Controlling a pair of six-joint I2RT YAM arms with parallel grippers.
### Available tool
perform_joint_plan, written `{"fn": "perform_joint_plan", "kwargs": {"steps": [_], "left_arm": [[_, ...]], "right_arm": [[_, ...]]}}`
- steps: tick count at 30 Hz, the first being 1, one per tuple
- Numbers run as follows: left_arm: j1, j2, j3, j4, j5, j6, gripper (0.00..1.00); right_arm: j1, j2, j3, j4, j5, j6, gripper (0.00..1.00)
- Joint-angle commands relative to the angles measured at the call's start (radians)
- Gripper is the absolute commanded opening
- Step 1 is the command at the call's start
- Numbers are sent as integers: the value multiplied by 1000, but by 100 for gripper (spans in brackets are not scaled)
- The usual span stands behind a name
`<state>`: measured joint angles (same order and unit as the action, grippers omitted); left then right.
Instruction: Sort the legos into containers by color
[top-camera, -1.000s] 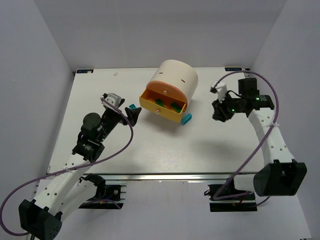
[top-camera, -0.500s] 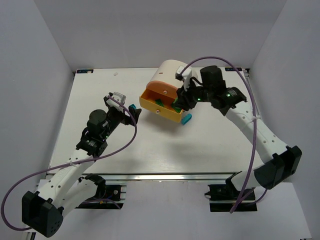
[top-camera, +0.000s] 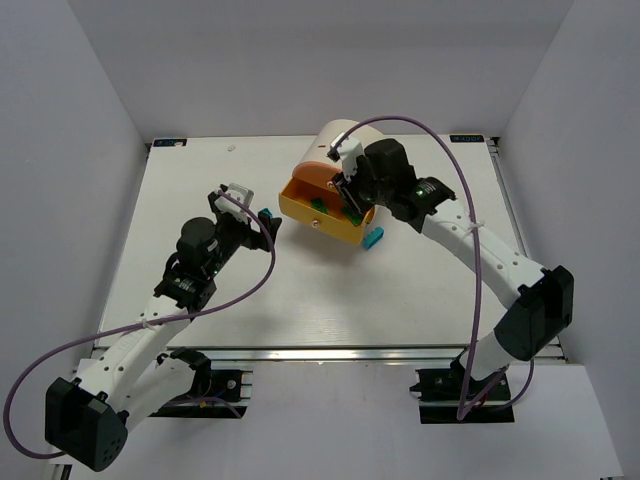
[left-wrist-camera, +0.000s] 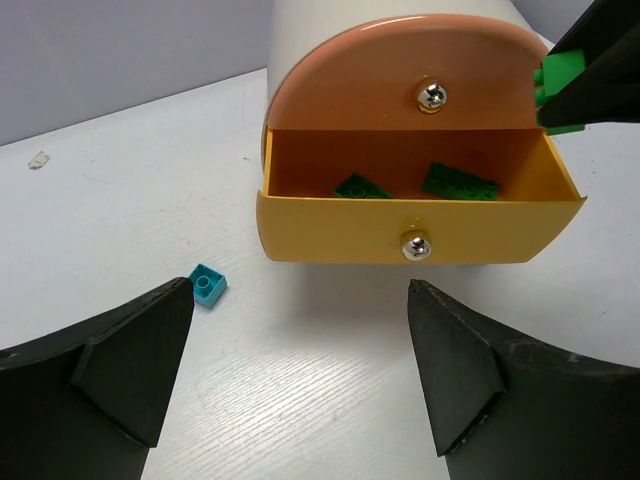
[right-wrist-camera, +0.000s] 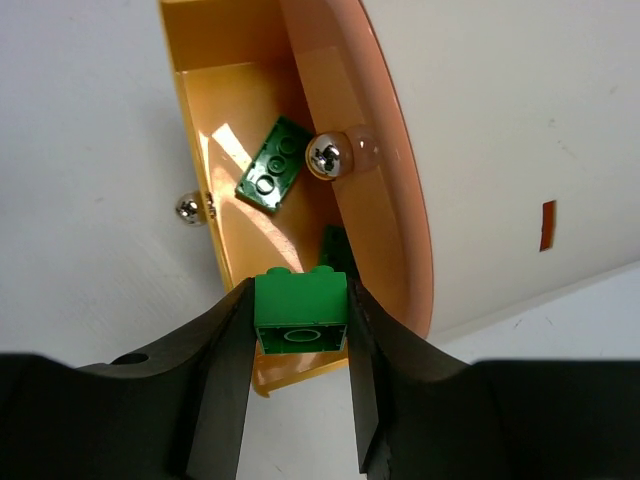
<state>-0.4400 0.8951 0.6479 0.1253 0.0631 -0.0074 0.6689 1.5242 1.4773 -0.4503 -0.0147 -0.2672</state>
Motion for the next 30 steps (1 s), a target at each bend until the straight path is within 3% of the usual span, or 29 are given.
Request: {"fn": "perform_joint_plan", "kwargs": {"steps": [1, 3, 10, 12, 14, 15, 18, 19, 23, 30], "left_arm": [[7, -13, 24, -6, -3, 6, 97], [7, -15, 25, -6, -6, 6, 97], [7, -25, 22, -4, -6, 6, 97], [7, -28, 24, -4, -5, 6, 97], [7, -33, 24, -3, -11, 4, 97], [7, -36, 22, -3, -14, 6, 97], [7, -42, 24, -4, -32, 4, 97], [7, -47, 24, -4, -37, 4, 97], [7, -58, 22, -3, -48, 4, 97], [7, -71, 16, 0, -112, 4, 97]], "right_arm": [[6, 30, 23, 35, 84, -12, 40], [9, 45, 31, 24, 85, -15, 48], [8, 62, 63, 1, 93, -27, 52], [6, 59, 75, -22, 28, -49, 51], [11, 44, 110, -102, -118, -153, 43], [11, 37, 123, -143, -296, -211, 29], [20, 2, 112, -263, -508, -439, 0], [30, -2, 103, -292, -531, -507, 0], [102, 74, 46, -340, -397, -610, 0], [185, 149, -55, -16, 164, -397, 0]]}}
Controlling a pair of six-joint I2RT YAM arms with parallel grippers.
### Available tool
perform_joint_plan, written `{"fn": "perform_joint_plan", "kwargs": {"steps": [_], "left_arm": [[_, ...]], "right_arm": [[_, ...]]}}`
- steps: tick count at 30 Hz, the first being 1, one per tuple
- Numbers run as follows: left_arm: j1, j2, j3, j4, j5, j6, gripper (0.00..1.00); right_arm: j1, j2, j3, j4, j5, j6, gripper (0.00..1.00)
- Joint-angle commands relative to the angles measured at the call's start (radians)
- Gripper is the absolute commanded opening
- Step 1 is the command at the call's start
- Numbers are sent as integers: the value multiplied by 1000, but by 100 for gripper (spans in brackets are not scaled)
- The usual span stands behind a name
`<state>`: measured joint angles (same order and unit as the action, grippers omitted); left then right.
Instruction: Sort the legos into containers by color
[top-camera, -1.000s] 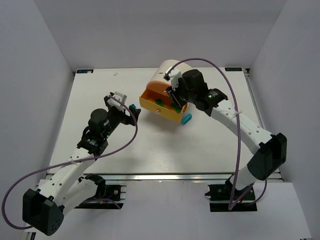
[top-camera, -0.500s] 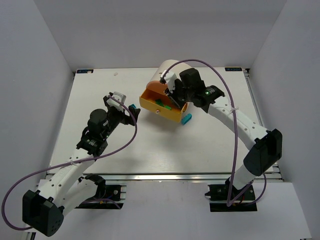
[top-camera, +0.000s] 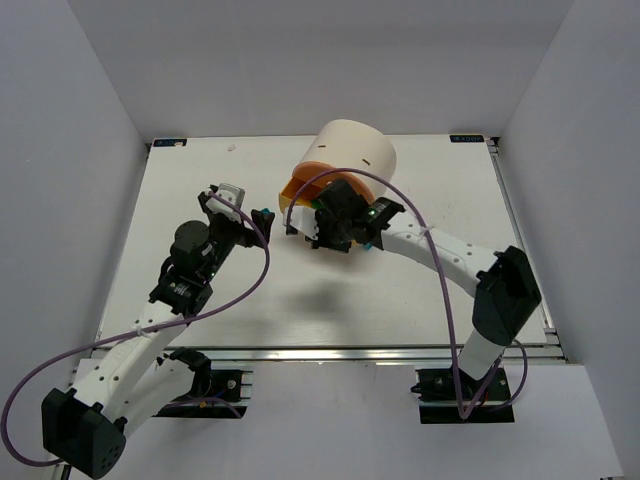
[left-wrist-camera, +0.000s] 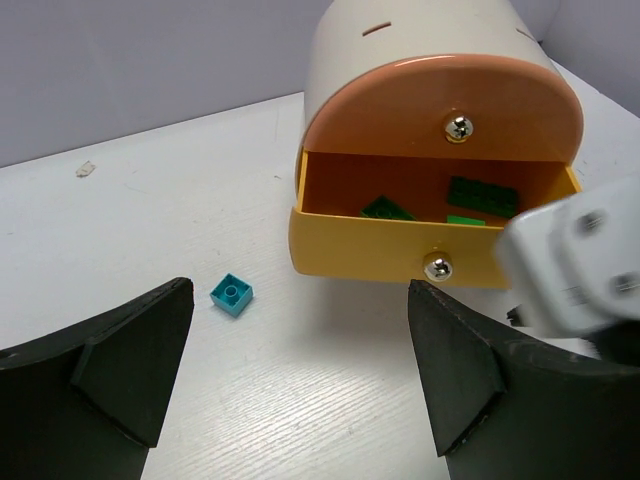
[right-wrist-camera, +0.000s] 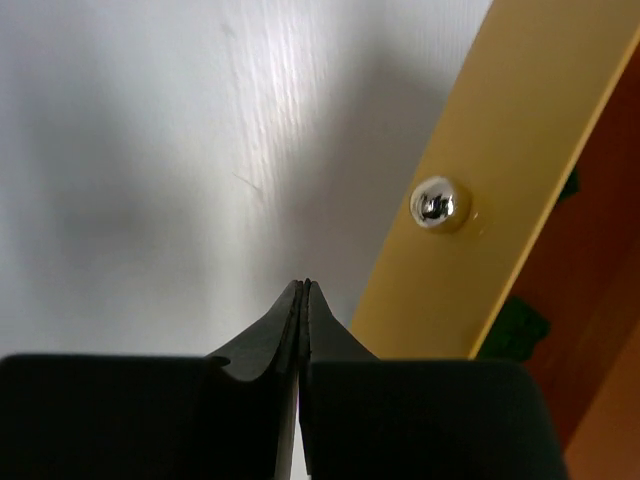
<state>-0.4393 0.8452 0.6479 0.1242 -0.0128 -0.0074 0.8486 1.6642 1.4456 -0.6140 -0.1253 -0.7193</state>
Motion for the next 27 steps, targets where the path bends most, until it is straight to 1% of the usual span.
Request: {"fn": "perform_joint_plan", "kwargs": {"steps": [1, 2, 3, 4, 6, 9, 16, 21, 22, 23, 24, 25, 26, 27], "left_arm": [[7, -21, 15, 3, -36, 3, 97], [7, -23, 16, 2, -36, 3, 97], [7, -21, 16, 2, -38, 3, 97], [7, -23, 16, 2, -36, 1, 97], [7, -24, 16, 3, -35, 1, 97], [7, -28, 16, 3, -32, 0, 97], [7, -23, 16, 5, -23, -2, 97], [7, -15, 13, 9, 4, -8, 97], [7, -11, 13, 12, 11, -9, 96], [7, -5, 13, 15, 43, -8, 92], [7, -3, 12, 20, 89, -8, 86], [7, -3, 9, 32, 120, -5, 68], [7, 2, 6, 40, 149, -6, 56], [7, 5, -2, 51, 210, -8, 44]], "right_arm": [[6, 22, -7, 175, 317, 75, 0], [7, 46, 1, 186, 363, 87, 0], [6, 58, 5, 212, 466, 96, 0], [6, 71, 9, 255, 510, 100, 0], [0, 83, 4, 290, 591, 95, 0], [-5, 95, -2, 350, 653, 80, 0], [-20, 164, 48, 346, 673, 70, 0], [-39, 186, 76, 324, 665, 70, 0], [-40, 183, 76, 320, 661, 70, 0], [-40, 177, 76, 306, 626, 72, 0], [-40, 167, 88, 228, 569, 84, 0], [-43, 123, 88, 183, 491, 87, 0], [-42, 96, 85, 133, 304, 90, 0], [-40, 54, 78, 94, 205, 98, 0]]}}
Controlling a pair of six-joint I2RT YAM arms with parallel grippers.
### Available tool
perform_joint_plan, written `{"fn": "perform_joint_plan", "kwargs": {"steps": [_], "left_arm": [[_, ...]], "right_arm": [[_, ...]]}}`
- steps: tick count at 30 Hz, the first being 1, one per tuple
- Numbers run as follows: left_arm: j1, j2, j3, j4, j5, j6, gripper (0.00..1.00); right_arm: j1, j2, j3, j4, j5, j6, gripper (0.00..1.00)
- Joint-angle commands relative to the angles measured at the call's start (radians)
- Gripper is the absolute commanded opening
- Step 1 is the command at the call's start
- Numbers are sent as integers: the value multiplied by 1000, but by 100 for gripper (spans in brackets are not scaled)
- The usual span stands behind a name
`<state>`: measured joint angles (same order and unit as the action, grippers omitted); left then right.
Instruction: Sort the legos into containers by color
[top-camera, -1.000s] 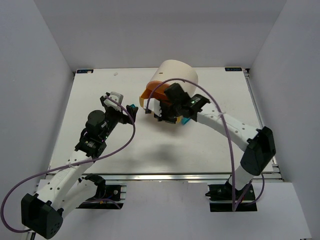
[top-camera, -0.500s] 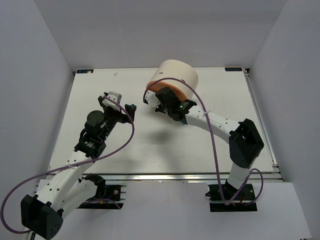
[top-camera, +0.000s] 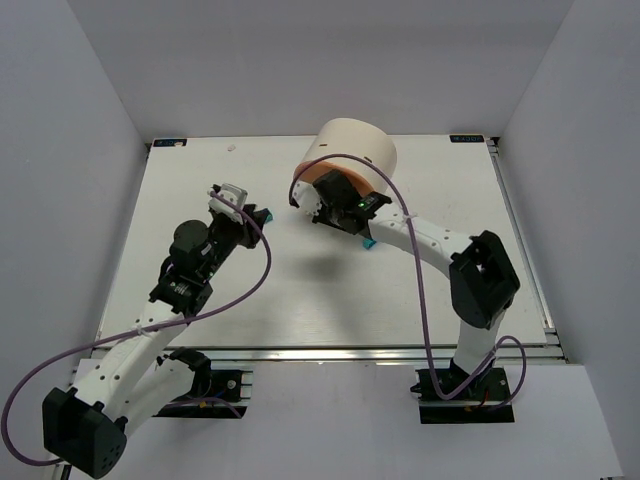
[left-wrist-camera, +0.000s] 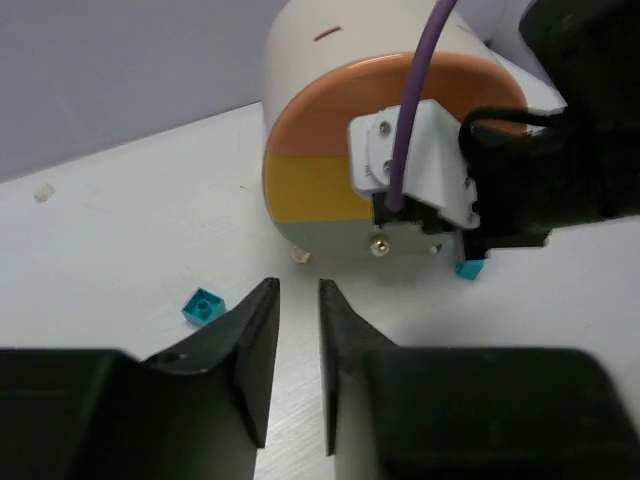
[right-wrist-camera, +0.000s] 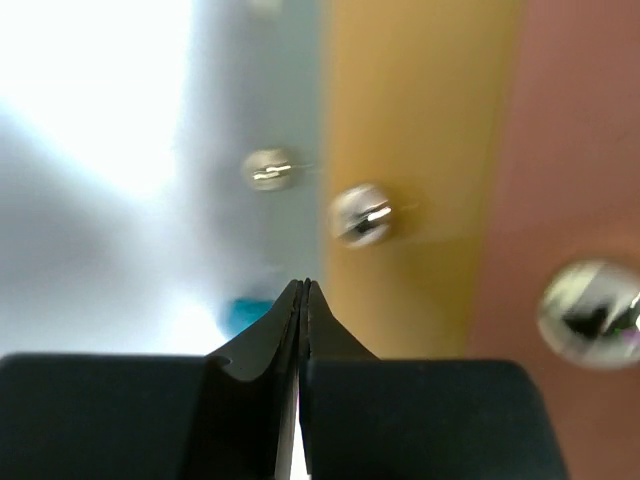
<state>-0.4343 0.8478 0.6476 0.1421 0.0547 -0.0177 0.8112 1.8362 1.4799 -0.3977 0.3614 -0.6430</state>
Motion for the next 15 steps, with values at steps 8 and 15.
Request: {"fn": "perform_joint_plan", "kwargs": {"steps": [8, 15], "left_arm": [[2, 100, -8, 119, 391, -88, 44], [2, 453, 69, 234, 579, -292, 75]], "right_arm": [[-145, -636, -377, 97, -460, 258, 79], [-432, -879, -658, 287, -622, 521, 0]]}}
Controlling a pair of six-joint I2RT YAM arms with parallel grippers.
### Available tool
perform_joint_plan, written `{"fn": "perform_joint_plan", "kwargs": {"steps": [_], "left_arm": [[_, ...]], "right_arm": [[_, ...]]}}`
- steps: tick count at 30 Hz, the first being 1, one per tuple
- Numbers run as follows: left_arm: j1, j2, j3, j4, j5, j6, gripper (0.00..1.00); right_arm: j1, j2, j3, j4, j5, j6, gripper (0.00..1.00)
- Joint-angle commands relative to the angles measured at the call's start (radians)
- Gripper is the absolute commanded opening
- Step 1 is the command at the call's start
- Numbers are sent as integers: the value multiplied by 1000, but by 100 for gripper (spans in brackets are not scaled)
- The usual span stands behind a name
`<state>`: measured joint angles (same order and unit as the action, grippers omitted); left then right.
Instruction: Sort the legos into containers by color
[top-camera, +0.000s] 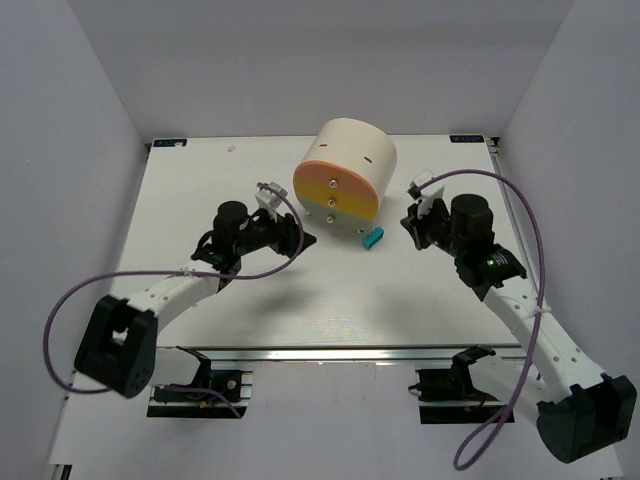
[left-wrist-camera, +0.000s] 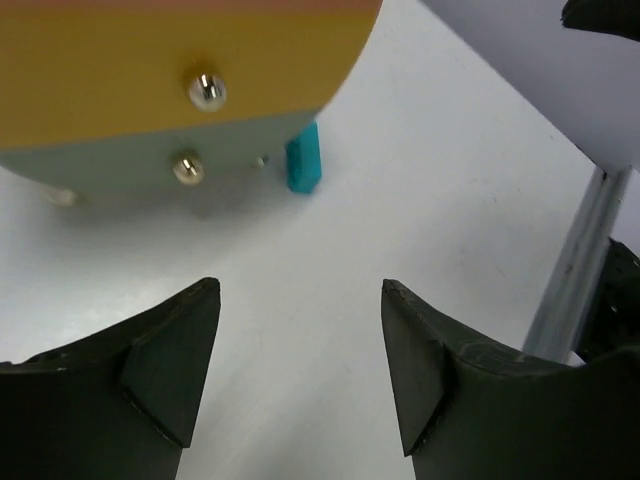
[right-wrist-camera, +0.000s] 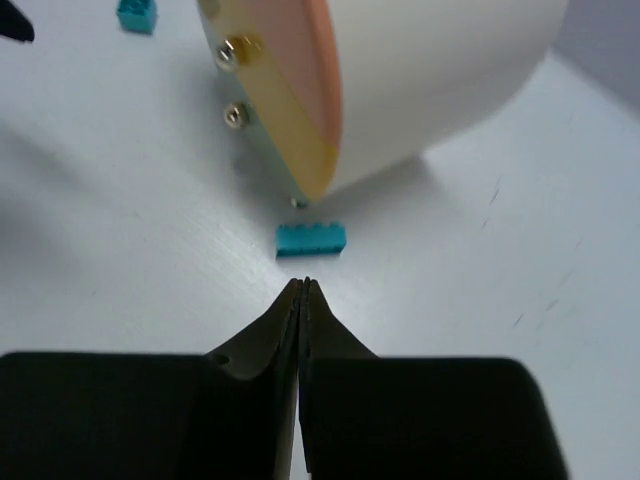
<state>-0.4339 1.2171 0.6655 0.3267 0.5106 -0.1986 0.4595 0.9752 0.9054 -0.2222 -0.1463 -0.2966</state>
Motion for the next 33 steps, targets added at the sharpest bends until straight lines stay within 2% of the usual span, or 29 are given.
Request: {"fn": "perform_joint_plan", "kwargs": {"steps": [1, 5, 8, 11, 16, 21, 28, 33], "left_arm": [[1, 143, 65, 45, 120, -133, 75], [-19, 231, 62, 118, -41, -198, 74], [-19, 301, 63, 178, -130, -248, 71], [-19, 382, 88, 215, -208, -269, 62], [-49, 487, 170, 219, -257, -282, 55], [-69, 565, 226, 264, -270, -292, 57], [-89, 647, 315, 233, -310, -280, 63], [-98, 685, 347, 216, -343, -279, 64]], "right_arm": [[-126, -30, -104, 128, -128, 201, 0], [-238, -41, -111, 133, -251, 232, 0], [-271, -41, -118, 126, -332, 246, 1], [-291, -44, -131, 104, -371, 232, 15], [-303, -72, -135, 96, -391, 218, 19], [-300, -112, -143, 104, -369, 211, 20], [-302, -116, -154, 113, -349, 192, 21], [-300, -118, -157, 110, -348, 189, 22]]}}
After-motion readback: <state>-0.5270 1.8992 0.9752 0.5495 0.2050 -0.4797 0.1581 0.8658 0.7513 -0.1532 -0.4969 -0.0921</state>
